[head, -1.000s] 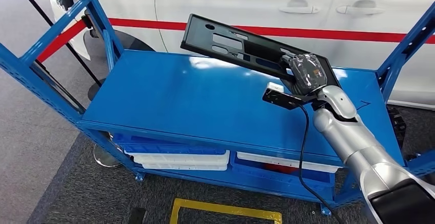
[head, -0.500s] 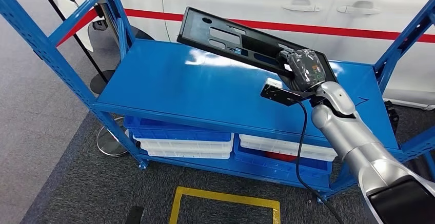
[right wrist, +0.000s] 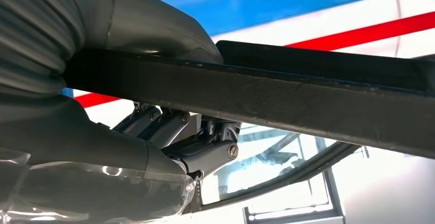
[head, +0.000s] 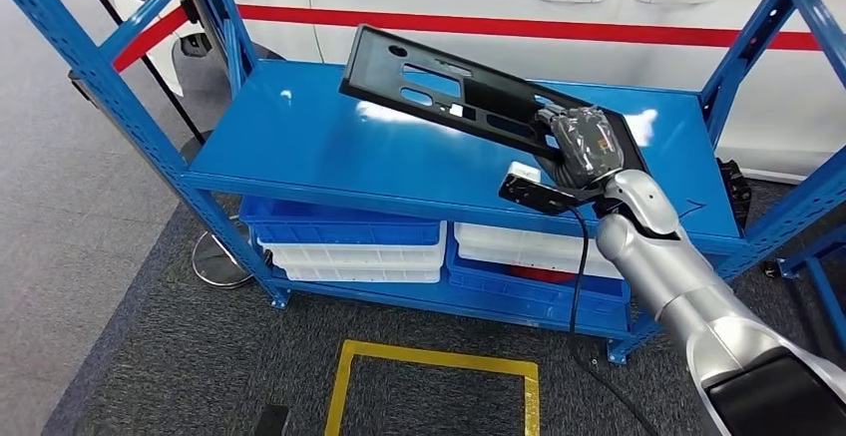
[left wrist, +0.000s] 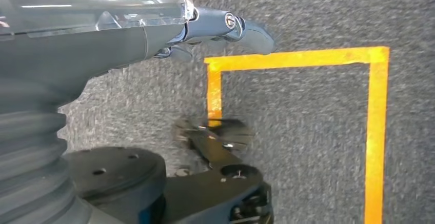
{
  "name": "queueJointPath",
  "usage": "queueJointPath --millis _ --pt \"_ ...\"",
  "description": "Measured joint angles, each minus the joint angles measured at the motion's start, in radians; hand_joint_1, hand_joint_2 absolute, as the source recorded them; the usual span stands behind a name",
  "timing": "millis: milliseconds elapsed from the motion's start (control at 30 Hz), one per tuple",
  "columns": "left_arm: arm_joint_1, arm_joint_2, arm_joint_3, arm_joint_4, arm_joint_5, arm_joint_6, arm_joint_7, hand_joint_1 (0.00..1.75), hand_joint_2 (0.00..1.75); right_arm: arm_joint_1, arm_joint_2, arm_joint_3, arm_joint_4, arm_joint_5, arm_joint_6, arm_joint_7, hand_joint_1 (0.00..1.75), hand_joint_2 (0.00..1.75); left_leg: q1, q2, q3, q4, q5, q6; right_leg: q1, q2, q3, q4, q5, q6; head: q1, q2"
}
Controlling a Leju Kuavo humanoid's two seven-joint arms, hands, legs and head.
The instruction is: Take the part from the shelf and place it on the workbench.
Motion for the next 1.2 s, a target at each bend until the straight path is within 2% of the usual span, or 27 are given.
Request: queueJointPath --millis 33,100,167,233,300,333,367,400,467,500,533,567,633,700,733,767,833,867,900,967,1000,1033,1067,1100,1133,1167,1200 --pt "0.0 0.0 0.0 0.0 0.0 0.001 0.0 0.0 1.75 0.002 0.002 0.0 0.002 0.0 -0.001 0.001 1.75 1.75 0.002 0.0 0.013 0.016 0.012 -0.001 0.0 0.0 -0.014 0.001 0.011 0.002 0.0 0.0" --pt "-0.001 0.0 0.0 0.0 0.0 0.001 0.001 0.0 1.75 0.004 0.005 -0.002 0.007 0.0 -0.002 0.003 1.75 1.75 0.003 0.0 0.088 -0.05 0.064 0.0 -0.001 -0.001 -0.041 0.001 0.033 0.009 0.0 0.0" --pt "-0.002 0.0 -0.001 0.0 -0.001 0.001 0.002 0.0 1.75 0.004 0.006 -0.006 0.009 0.0 -0.003 0.003 1.75 1.75 0.001 -0.004 0.189 -0.189 0.064 0.007 -0.002 -0.001 -0.059 0.001 0.053 0.02 0.0 0.0" --pt "-0.002 0.0 -0.001 0.0 -0.001 0.002 0.005 0.0 1.75 0.004 0.009 -0.011 0.01 -0.001 -0.005 0.003 1.75 1.75 -0.006 -0.009 0.234 -0.268 0.04 0.02 -0.002 -0.002 -0.063 -0.005 0.073 0.033 0.0 0.0" --pt "-0.001 0.0 -0.001 0.0 0.0 0.003 0.006 0.0 1.75 0.005 0.01 -0.013 0.013 -0.002 -0.009 0.002 1.75 1.75 -0.007 -0.01 0.23 -0.278 0.056 0.036 -0.004 -0.001 -0.061 -0.016 0.09 0.047 0.0 0.0" --pt "-0.001 0.0 -0.001 0.0 0.0 0.003 0.007 0.0 1.75 0.006 0.01 -0.015 0.014 -0.003 -0.011 0.001 1.75 1.75 -0.007 -0.008 0.224 -0.283 0.067 0.045 -0.004 0.0 -0.066 -0.013 0.081 0.052 0.0 0.0" --pt "-0.001 0.0 -0.001 0.0 0.001 0.004 0.007 0.0 1.75 0.006 0.01 -0.017 0.016 -0.003 -0.012 0.001 1.75 1.75 -0.006 -0.005 0.215 -0.288 0.082 0.055 -0.003 0.0 -0.075 0.007 0.05 0.054 0.001 0.0" --pt "-0.001 -0.001 -0.001 0.0 0.001 0.005 0.007 0.0 1.75 0.007 0.01 -0.019 0.018 -0.004 -0.013 0.001 1.75 1.75 -0.005 -0.003 0.203 -0.292 0.097 0.063 -0.003 0.001 -0.089 0.048 0.003 0.054 0.001 0.0" --pt "-0.001 -0.002 -0.001 0.0 0.002 0.007 0.007 0.0 1.75 0.01 0.01 -0.022 0.02 -0.004 -0.014 0.0 1.75 1.75 -0.012 -0.001 0.172 -0.291 0.123 0.072 0.001 0.001 -0.118 0.173 -0.097 0.052 0.002 0.0" --pt "0.0 -0.003 -0.001 0.0 0.003 0.007 0.007 0.0 1.75 0.013 0.01 -0.024 0.021 -0.005 -0.014 -0.001 1.75 1.75 -0.015 -0.001 0.155 -0.289 0.134 0.074 0.003 0.001 -0.124 0.23 -0.116 0.051 0.002 0.0" --pt "0.001 -0.003 -0.001 0.0 0.003 0.008 0.007 0.0 1.75 0.016 0.01 -0.025 0.023 -0.006 -0.013 -0.001 1.75 1.75 -0.018 -0.001 0.139 -0.286 0.145 0.076 0.005 0.001 -0.12 0.265 -0.112 0.049 0.002 0.0" --pt "0.001 -0.003 -0.001 0.0 0.003 0.01 0.007 0.0 1.75 0.019 0.011 -0.026 0.025 -0.007 -0.012 -0.001 1.75 1.75 -0.021 -0.001 0.122 -0.283 0.156 0.077 0.008 0.001 -0.101 0.27 -0.09 0.045 0.002 0.0" --pt "0.002 -0.004 -0.001 0.0 0.004 0.013 0.007 0.0 1.75 0.021 0.012 -0.027 0.027 -0.01 -0.011 -0.001 1.75 1.75 -0.026 -0.002 0.093 -0.277 0.175 0.076 0.016 0.001 -0.017 0.182 -0.051 0.028 0.002 0.0" --pt "0.002 -0.007 -0.001 0.0 0.004 0.015 0.007 0.0 1.75 0.02 0.016 -0.032 0.028 -0.015 -0.011 -0.003 1.75 1.75 -0.03 -0.002 0.076 -0.274 0.193 0.071 0.026 -0.002 0.08 0.044 -0.068 0.011 0.002 0.0" --pt "0.002 -0.009 -0.001 0.0 0.004 0.016 0.008 0.0 1.75 0.02 0.018 -0.035 0.029 -0.018 -0.011 -0.004 1.75 1.75 -0.029 -0.002 0.073 -0.276 0.202 0.067 0.03 -0.003 0.107 0.0 -0.079 0.007 0.002 0.0" --pt "0.003 -0.009 -0.001 0.0 0.004 0.016 0.009 0.0 1.75 0.02 0.019 -0.037 0.03 -0.022 -0.01 -0.007 1.75 1.75 -0.028 -0.001 0.071 -0.279 0.212 0.061 0.033 -0.004 0.116 -0.024 -0.081 0.006 0.002 0.0" --pt "0.006 -0.009 -0.001 0.0 0.004 0.018 0.01 0.0 1.75 0.026 0.019 -0.042 0.035 -0.033 -0.011 -0.017 1.75 1.75 -0.027 -0.003 0.064 -0.282 0.217 0.05 0.027 -0.008 0.107 -0.038 -0.056 0.001 0.002 0.0" --pt "0.008 -0.008 -0.001 0.0 0.004 0.018 0.01 0.0 1.75 0.03 0.02 -0.043 0.037 -0.038 -0.011 -0.023 1.75 1.75 -0.027 -0.005 0.056 -0.267 0.194 0.044 0.022 -0.01 0.1 -0.046 -0.043 -0.003 0.002 0.0" --pt "0.009 -0.008 -0.001 0.0 0.005 0.019 0.01 0.0 1.75 0.036 0.021 -0.045 0.038 -0.042 -0.012 -0.029 1.75 1.75 -0.024 -0.008 0.045 -0.235 0.153 0.037 0.017 -0.012 0.089 -0.051 -0.028 -0.007 0.002 0.0" --pt "0.011 -0.008 -0.001 0.0 0.006 0.019 0.009 0.0 1.75 0.048 0.022 -0.049 0.041 -0.046 -0.013 -0.035 1.75 1.75 -0.011 -0.008 0.018 -0.115 0.051 0.021 0.014 -0.013 0.058 -0.052 -0.001 -0.009 0.002 0.0" --pt "0.012 -0.008 -0.001 0.0 0.008 0.019 0.009 0.0 1.75 0.054 0.022 -0.051 0.043 -0.048 -0.013 -0.036 1.75 1.75 -0.004 -0.008 0.009 -0.053 0.025 0.014 0.013 -0.013 0.042 -0.051 0.012 -0.006 0.002 0.0" --pt "0.012 -0.008 -0.001 0.0 0.011 0.019 0.009 0.0 1.75 0.06 0.022 -0.052 0.045 -0.048 -0.013 -0.037 1.75 1.75 0.002 -0.008 0.009 -0.009 0.023 0.006 0.01 -0.014 0.025 -0.05 0.024 -0.002 0.002 0.0" --pt "0.013 -0.008 -0.001 0.0 0.013 0.019 0.009 0.0 1.75 0.065 0.022 -0.053 0.047 -0.049 -0.013 -0.037 1.75 1.75 0.008 -0.008 0.024 0.004 0.045 -0.001 0.007 -0.014 0.008 -0.048 0.036 0.002 0.002 0.0" --pt "0.013 -0.008 -0.001 0.0 0.015 0.019 0.009 0.0 1.75 0.068 0.022 -0.054 0.048 -0.049 -0.013 -0.037 1.75 1.75 0.013 -0.008 0.054 -0.017 0.076 -0.007 0.003 -0.014 -0.01 -0.045 0.048 0.008 0.002 0.0" --pt "0.012 -0.008 -0.001 0.0 0.016 0.019 0.009 0.0 1.75 0.07 0.022 -0.055 0.049 -0.049 -0.013 -0.038 1.75 1.75 0.019 -0.008 0.101 -0.07 0.096 -0.014 -0.001 -0.014 -0.026 -0.039 0.058 0.015 0.002 0.0" --pt "0.011 -0.008 -0.001 0.0 0.016 0.019 0.008 0.0 1.75 0.071 0.021 -0.057 0.05 -0.052 -0.013 -0.039 1.75 1.75 0.02 -0.009 0.158 -0.145 0.093 -0.019 -0.004 -0.013 -0.04 -0.034 0.067 0.023 0.002 0.0" --pt "0.01 -0.008 -0.001 0.0 0.016 0.019 0.006 0.0 1.75 0.072 0.021 -0.06 0.05 -0.057 -0.013 -0.043 1.75 1.75 0.02 -0.011 0.206 -0.212 0.078 -0.016 -0.005 -0.013 -0.049 -0.03 0.075 0.031 0.002 0.0"
